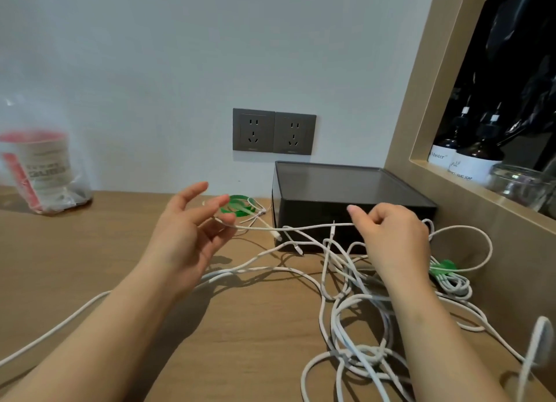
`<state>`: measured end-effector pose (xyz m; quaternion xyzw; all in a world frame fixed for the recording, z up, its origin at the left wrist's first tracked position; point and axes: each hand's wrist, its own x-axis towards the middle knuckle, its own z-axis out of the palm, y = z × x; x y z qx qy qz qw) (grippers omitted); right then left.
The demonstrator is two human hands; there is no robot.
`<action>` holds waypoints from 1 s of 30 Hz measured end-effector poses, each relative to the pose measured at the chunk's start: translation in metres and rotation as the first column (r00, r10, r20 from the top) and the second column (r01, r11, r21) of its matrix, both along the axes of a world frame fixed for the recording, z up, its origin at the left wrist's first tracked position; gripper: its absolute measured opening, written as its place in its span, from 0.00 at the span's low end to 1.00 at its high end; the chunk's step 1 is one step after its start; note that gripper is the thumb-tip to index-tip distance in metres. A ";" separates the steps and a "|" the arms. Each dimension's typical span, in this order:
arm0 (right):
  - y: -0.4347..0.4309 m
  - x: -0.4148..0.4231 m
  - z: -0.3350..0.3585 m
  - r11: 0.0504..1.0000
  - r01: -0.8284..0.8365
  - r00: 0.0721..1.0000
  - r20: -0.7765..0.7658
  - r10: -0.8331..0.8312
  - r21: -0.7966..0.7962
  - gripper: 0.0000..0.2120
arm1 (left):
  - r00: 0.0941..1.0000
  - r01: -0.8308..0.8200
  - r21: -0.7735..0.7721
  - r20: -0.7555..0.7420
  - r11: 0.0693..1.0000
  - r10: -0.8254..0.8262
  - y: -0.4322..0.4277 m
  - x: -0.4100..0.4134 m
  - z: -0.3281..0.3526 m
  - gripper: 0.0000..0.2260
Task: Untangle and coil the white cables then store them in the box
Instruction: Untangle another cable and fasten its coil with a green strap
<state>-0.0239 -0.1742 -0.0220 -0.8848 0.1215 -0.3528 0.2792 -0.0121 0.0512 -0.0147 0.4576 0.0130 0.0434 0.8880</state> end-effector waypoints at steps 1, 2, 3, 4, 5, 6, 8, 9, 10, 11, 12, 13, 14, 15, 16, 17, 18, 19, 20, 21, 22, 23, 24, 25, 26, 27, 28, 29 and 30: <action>-0.004 0.002 -0.001 0.999 0.051 0.999 0.019 -0.051 0.007 0.21 | 0.999 -0.035 -0.011 0.009 0.999 0.035 0.002 0.001 0.001 0.13; -0.010 0.003 -0.002 0.995 0.099 0.994 0.043 -0.099 0.018 0.21 | 0.998 -0.066 -0.026 0.020 0.997 0.067 0.006 0.003 0.002 0.13; -0.015 0.003 -0.002 0.990 0.137 0.988 0.066 -0.139 0.036 0.21 | 0.995 -0.087 -0.040 0.034 0.995 0.088 0.009 0.004 0.004 0.14; -0.019 0.003 -0.002 0.985 0.167 0.983 0.072 -0.170 0.050 0.20 | 0.994 -0.100 -0.050 0.049 0.994 0.103 0.012 0.005 0.006 0.15; -0.022 0.003 -0.002 0.980 0.192 0.980 0.051 -0.195 0.050 0.19 | 0.992 -0.108 -0.049 0.061 0.993 0.111 0.014 0.006 0.006 0.16; -0.022 0.002 -0.003 0.976 0.216 0.976 0.006 -0.216 0.016 0.17 | 0.991 -0.111 -0.029 0.067 0.993 0.113 0.014 0.006 0.007 0.16; -0.014 0.002 -0.004 0.964 0.224 0.966 -0.096 -0.239 -0.143 0.12 | 0.994 -0.087 0.069 0.067 0.994 0.083 0.011 0.006 0.004 0.17; -0.007 0.001 -0.004 0.960 0.180 0.973 -0.106 -0.206 -0.214 0.08 | 0.996 -0.060 0.127 0.070 0.990 0.052 0.008 0.006 0.001 0.16; 0.002 0.000 -0.005 0.961 0.103 0.990 -0.071 -0.125 -0.255 0.07 | 0.997 -0.029 0.180 0.077 0.983 0.015 0.005 0.005 -0.002 0.15; 0.011 -0.003 -0.003 0.965 -0.012 1.000 -0.009 0.010 -0.261 0.07 | 0.996 -0.002 0.228 0.087 0.974 -0.018 0.002 0.004 -0.005 0.14; 0.021 -0.005 -0.002 0.960 -0.158 0.984 0.039 0.171 -0.230 0.07 | 0.994 0.015 0.274 0.102 0.962 -0.044 -0.002 0.003 -0.007 0.13; 0.030 -0.008 0.001 0.930 -0.318 0.943 0.041 0.330 -0.182 0.08 | 0.990 0.020 0.316 0.123 0.949 -0.062 -0.006 0.001 -0.009 0.12; 0.039 -0.011 0.001 0.872 -0.470 0.882 -0.032 0.470 -0.140 0.10 | 0.986 0.016 0.350 0.149 0.937 -0.073 -0.009 -0.001 -0.011 0.11; 0.048 -0.014 0.000 0.801 -0.588 0.806 -0.168 0.567 -0.116 0.12 | 0.982 0.005 0.375 0.173 0.927 -0.076 -0.010 -0.002 -0.012 0.09; 0.054 -0.015 -0.002 0.745 -0.657 0.735 -0.313 0.602 -0.109 0.15 | 0.979 -0.006 0.389 0.189 0.921 -0.073 -0.011 -0.003 -0.012 0.08; 0.058 -0.014 -0.006 0.712 -0.692 0.684 -0.430 0.590 -0.123 0.17 | 0.977 -0.011 0.385 0.199 0.923 -0.072 -0.011 -0.004 -0.011 0.08; 0.059 -0.014 -0.009 0.693 -0.707 0.655 -0.498 0.569 -0.138 0.19 | 0.976 -0.003 0.364 0.205 0.931 -0.077 -0.010 -0.005 -0.009 0.09; 0.060 -0.013 -0.010 0.682 -0.717 0.637 -0.533 0.557 -0.143 0.19 | 0.974 0.013 0.333 0.209 0.943 -0.088 -0.010 -0.006 -0.008 0.09; 0.059 -0.013 -0.009 0.671 -0.726 0.626 -0.546 0.556 -0.149 0.18 | 0.972 0.031 0.302 0.213 0.953 -0.099 -0.009 -0.007 -0.006 0.09; 0.059 -0.014 -0.008 0.659 -0.735 0.618 -0.558 0.554 -0.161 0.16 | 0.970 0.044 0.271 0.219 0.962 -0.106 -0.008 -0.008 -0.005 0.10; 0.058 -0.014 -0.007 0.650 -0.738 0.618 -0.567 0.545 -0.179 0.14 | 0.969 0.055 0.236 0.223 0.970 -0.109 -0.008 -0.008 -0.003 0.10; 0.057 -0.014 -0.005 0.649 -0.735 0.625 -0.568 0.536 -0.196 0.14 | 0.969 0.063 0.196 0.222 0.978 -0.107 -0.008 -0.009 -0.002 0.11; 0.054 -0.013 -0.005 0.658 -0.725 0.639 -0.554 0.533 -0.203 0.14 | 0.972 0.073 0.157 0.210 0.985 -0.105 -0.008 -0.009 -0.001 0.11; 0.051 -0.012 -0.004 0.671 -0.714 0.652 -0.539 0.533 -0.199 0.16 | 0.976 0.081 0.122 0.192 0.989 -0.103 -0.007 -0.009 0.000 0.11; 0.049 -0.011 -0.005 0.686 -0.702 0.662 -0.528 0.532 -0.191 0.18 | 0.980 0.089 0.093 0.172 0.992 -0.104 -0.006 -0.009 0.001 0.11; 0.047 -0.011 -0.005 0.694 -0.696 0.668 -0.521 0.531 -0.185 0.20 | 0.981 0.100 0.072 0.157 0.992 -0.110 -0.006 -0.008 0.001 0.09; 0.047 -0.011 -0.006 0.695 -0.699 0.665 -0.509 0.546 -0.169 0.22 | 0.981 0.117 0.058 0.149 0.991 -0.125 -0.005 -0.008 0.002 0.08; 0.049 -0.012 -0.006 0.685 -0.717 0.645 -0.495 0.583 -0.128 0.22 | 0.979 0.140 0.047 0.145 0.989 -0.146 -0.006 -0.007 0.002 0.09; 0.053 -0.014 -0.006 0.661 -0.747 0.606 -0.480 0.634 -0.070 0.22 | 0.974 0.169 0.035 0.144 0.985 -0.172 -0.006 -0.007 0.002 0.10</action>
